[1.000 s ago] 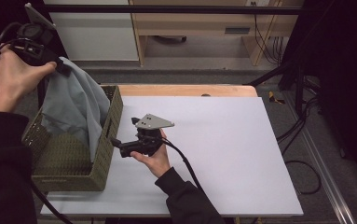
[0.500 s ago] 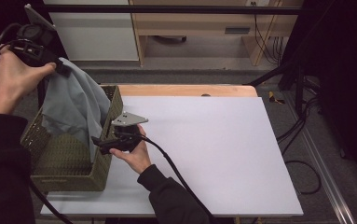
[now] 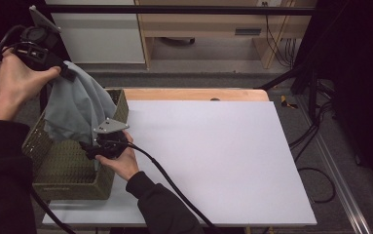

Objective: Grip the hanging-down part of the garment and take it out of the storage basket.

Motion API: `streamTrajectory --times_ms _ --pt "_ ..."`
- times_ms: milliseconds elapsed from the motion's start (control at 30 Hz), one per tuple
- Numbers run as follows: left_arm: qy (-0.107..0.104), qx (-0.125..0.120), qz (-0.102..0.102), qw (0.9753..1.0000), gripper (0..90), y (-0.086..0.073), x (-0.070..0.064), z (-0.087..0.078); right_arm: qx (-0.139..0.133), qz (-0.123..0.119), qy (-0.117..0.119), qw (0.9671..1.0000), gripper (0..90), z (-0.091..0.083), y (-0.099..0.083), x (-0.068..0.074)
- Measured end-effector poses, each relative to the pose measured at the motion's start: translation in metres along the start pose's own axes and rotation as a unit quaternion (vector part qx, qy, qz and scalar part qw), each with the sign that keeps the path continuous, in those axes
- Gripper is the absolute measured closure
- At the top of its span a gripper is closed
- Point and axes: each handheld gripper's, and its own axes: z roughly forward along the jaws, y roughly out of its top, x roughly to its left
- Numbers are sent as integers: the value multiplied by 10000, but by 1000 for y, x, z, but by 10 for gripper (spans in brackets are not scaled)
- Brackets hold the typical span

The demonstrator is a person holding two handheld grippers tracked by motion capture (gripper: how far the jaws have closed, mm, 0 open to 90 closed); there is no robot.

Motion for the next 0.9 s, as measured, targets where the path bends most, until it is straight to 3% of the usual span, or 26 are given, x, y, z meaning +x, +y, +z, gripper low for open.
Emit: streamTrajectory --times_ms 33,67,100,133,167,233,500,633,667,700,900 --pt "-2 4 2 10000 823 0 0 0 0 0 0 10000 311 0 0 0" --pt "-5 8 3 10000 823 0 0 0 -14 -40 -102 9999 458 2 -1 0" --pt "-7 18 0 10000 823 0 0 1 -14 -40 -102 9999 458 2 -1 0" --pt "1 29 -2 10000 823 -1 1 2 -4 -41 -131 9999 534 1 -1 0" --pt "6 33 0 10000 823 -1 1 2 44 -65 -212 9997 717 0 0 -1" --pt "-16 21 -16 10000 823 -2 2 3 56 -27 -178 9998 825 -2 0 -3" --pt "-18 -60 -45 10000 823 -2 2 -1 -49 -8 -118 9999 855 -29 7 -14" --pt "-5 -80 -53 10000 823 -4 4 -2 -163 -170 -205 9995 856 -50 16 -20" --pt "-5 -80 -53 10000 823 -4 4 -2 -163 -170 -205 9995 856 -50 16 -20" --pt "-5 -97 -64 9999 823 -4 4 -2 -248 -193 -249 9992 856 -62 21 -23" --pt "-49 -113 -65 9999 823 -6 1 -1 -397 -225 -431 9980 857 -93 36 -34"
